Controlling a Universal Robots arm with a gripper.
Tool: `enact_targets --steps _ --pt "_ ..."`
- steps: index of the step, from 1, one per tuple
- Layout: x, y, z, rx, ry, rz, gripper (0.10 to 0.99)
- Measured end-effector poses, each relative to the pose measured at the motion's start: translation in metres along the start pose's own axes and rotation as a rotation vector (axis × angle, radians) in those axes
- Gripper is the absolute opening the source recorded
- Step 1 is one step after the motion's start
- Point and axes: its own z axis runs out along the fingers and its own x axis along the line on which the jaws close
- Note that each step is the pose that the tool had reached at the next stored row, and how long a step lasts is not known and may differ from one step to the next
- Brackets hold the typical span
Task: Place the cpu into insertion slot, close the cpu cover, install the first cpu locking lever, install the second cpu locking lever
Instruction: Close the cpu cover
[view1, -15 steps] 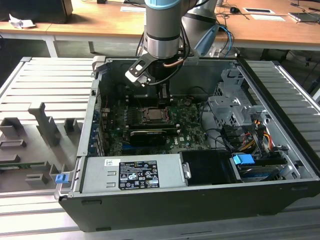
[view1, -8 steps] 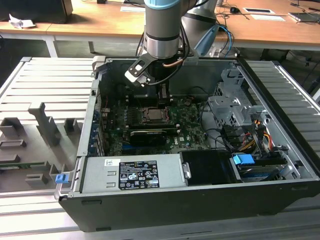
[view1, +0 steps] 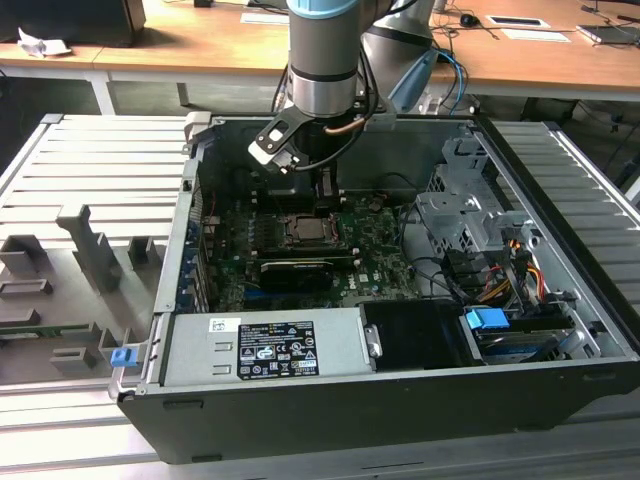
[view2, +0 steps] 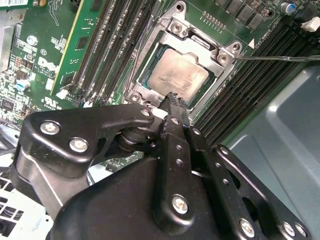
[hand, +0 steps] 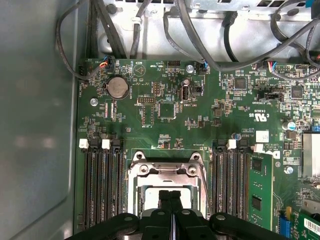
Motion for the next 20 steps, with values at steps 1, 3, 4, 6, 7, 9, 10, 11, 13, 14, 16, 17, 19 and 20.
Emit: enact_targets --steps 1,3,4,6,7,9,10,11,13,14,16,17,19,20 --pt "0.0000 0.0000 0.0000 0.000 0.0000 0.000 0.106" --pt "0.0000 -0.0003 0.0000 0.000 0.0000 0.000 0.106" --pt "0.0000 -0.0006 0.0000 0.000 0.0001 0.000 0.106" --pt "0.0000 -0.0010 0.0000 0.000 0.0002 0.000 0.106" --pt "0.0000 -0.0010 0.0001 0.000 0.0002 0.000 0.106" --pt "0.0000 -0.0014 0.0001 0.000 0.0002 0.000 0.106" --pt "0.0000 -0.0015 0.0000 0.000 0.0002 0.000 0.106" --pt "0.0000 -0.0016 0.0000 0.000 0.0002 0.000 0.106" --pt "0.0000 -0.0019 0.0000 0.000 0.0002 0.000 0.106" --pt "0.0000 -0.0020 0.0000 0.000 0.0002 0.000 0.106" --pt "0.0000 -0.0023 0.0000 0.000 0.0002 0.000 0.106" --pt "0.0000 -0.0025 0.0000 0.000 0.0002 0.000 0.106" --pt "0.0001 -0.0035 0.0000 0.000 0.0003 0.000 0.106" --pt "0.0001 -0.0041 0.0000 0.000 0.0003 0.000 0.106"
